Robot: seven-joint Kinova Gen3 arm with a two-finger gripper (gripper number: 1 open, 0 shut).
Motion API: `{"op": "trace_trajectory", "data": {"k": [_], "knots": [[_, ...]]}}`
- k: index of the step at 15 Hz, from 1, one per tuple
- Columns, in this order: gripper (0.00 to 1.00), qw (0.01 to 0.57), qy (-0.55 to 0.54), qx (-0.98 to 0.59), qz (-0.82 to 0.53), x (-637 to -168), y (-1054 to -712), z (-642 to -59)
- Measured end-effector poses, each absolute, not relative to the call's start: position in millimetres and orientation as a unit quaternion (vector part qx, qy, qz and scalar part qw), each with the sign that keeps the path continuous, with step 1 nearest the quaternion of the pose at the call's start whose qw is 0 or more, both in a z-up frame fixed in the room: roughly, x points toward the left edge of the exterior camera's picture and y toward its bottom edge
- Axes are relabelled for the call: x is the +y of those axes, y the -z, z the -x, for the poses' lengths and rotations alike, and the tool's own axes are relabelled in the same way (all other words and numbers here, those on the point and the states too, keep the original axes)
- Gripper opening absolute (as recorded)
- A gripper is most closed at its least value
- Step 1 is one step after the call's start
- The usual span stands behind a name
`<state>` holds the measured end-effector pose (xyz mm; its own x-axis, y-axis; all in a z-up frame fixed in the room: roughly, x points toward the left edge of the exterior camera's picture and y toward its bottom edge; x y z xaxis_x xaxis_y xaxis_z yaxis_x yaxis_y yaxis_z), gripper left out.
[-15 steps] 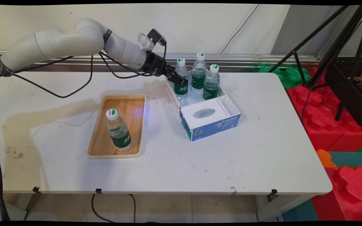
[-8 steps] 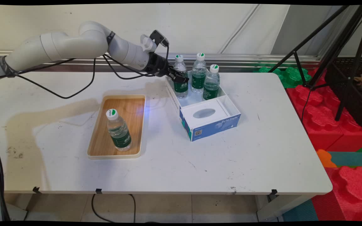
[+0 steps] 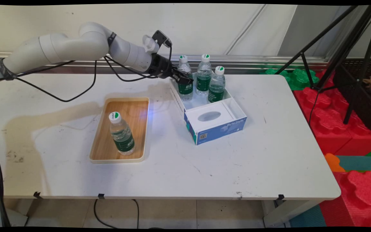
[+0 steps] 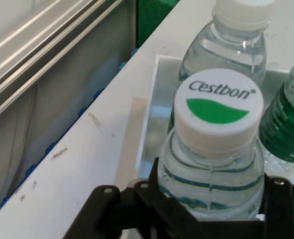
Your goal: Place the picked object on the tray
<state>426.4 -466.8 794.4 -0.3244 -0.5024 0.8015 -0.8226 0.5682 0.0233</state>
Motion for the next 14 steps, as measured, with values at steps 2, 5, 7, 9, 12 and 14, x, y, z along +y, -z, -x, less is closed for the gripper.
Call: {"op": "trace_trajectory", "data": {"k": [2,5,7,9,12,14], "knots": [[0.0,0.405,-0.201,-0.788,-0.418,-463.5,-798.4,-428.0],[0.0,0.41,-0.207,-0.787,-0.412,-457.9,-808.5,-430.6],[0.0,0.413,-0.211,-0.786,-0.408,-453.7,-816.1,-433.2],[0.0,0.417,-0.214,-0.787,-0.401,-447.8,-826.8,-436.6],[0.0,0.424,-0.22,-0.793,-0.379,-430.7,-852.0,-447.2],[0.0,0.426,-0.222,-0.797,-0.365,-418.9,-866.8,-454.6]]}}
